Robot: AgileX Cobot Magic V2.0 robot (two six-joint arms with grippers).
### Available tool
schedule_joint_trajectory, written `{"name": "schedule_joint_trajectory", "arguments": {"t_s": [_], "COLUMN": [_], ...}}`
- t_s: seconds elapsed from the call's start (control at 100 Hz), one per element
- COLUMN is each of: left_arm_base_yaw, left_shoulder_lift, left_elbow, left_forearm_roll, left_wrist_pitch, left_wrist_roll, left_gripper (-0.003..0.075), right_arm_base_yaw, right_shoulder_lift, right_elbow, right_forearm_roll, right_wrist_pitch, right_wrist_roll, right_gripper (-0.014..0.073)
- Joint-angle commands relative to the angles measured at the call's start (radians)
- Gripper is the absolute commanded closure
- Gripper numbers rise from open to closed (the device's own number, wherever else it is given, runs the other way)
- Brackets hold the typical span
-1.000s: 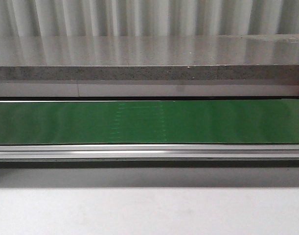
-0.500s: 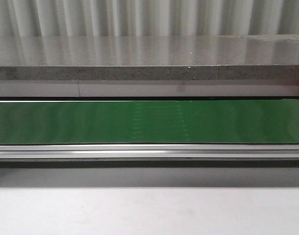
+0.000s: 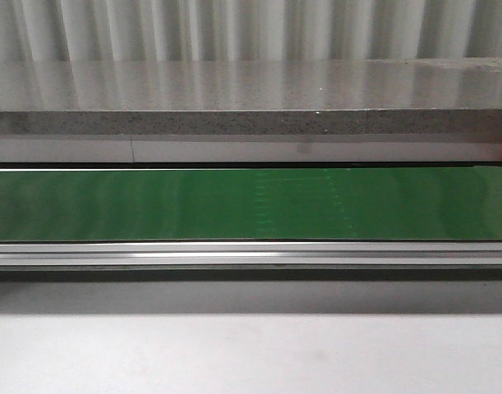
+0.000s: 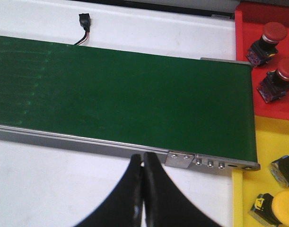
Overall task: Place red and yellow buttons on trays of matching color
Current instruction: 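Lower the yellow button onto the green belt and open the left gripper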
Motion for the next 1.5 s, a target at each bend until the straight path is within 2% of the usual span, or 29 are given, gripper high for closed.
{"name": "schedule_joint_trajectory", "arguments": {"t_s": [0.0,0.25,0.47,0.54,0.66,0.73,0.88,0.97,1.24,1.49], "left_arm_base_yaw": [-0.015,-0.017,-0.017,-0.017,-0.017,-0.020,-0.030,-0.038,-0.080,-0.080], "left_shoulder_lift": [-0.039,-0.039,-0.023,-0.013,0.015,0.030,0.034,0.034,-0.020,-0.082], "left_elbow": [0.011,0.105,0.114,0.114,0.114,0.114,0.109,0.094,0.062,0.060], "left_forearm_roll": [-0.005,-0.005,-0.007,-0.011,-0.036,-0.045,-0.045,-0.045,-0.045,-0.025], "left_wrist_pitch": [-0.077,-0.162,-0.166,-0.158,-0.139,-0.134,-0.130,-0.118,-0.108,-0.157], "left_wrist_roll": [0.001,0.003,0.026,0.032,0.051,0.051,0.051,0.051,0.053,0.051], "left_gripper": [0.0740,0.0740,0.0737,0.0713,0.0575,0.0454,0.0136,0.0031,0.0031,0.0031], "right_arm_base_yaw": [0.003,0.003,0.003,0.003,0.003,0.003,0.003,0.003,0.003,0.003], "right_shoulder_lift": [-0.002,-0.002,-0.002,-0.002,-0.002,-0.002,-0.002,-0.002,-0.002,-0.002], "right_elbow": [-0.025,-0.025,-0.025,-0.025,-0.025,-0.025,-0.025,-0.025,-0.025,-0.025], "right_forearm_roll": [0.004,0.004,0.004,0.004,0.004,0.004,0.004,0.004,0.004,0.004], "right_wrist_pitch": [-0.065,-0.065,-0.065,-0.065,-0.065,-0.065,-0.065,-0.065,-0.065,-0.065], "right_wrist_roll": [-0.010,-0.010,-0.010,-0.010,-0.010,-0.010,-0.010,-0.010,-0.010,-0.010], "right_gripper": [0.0661,0.0661,0.0661,0.0661,0.0661,0.0661,0.0661,0.0661,0.0661,0.0661]}}
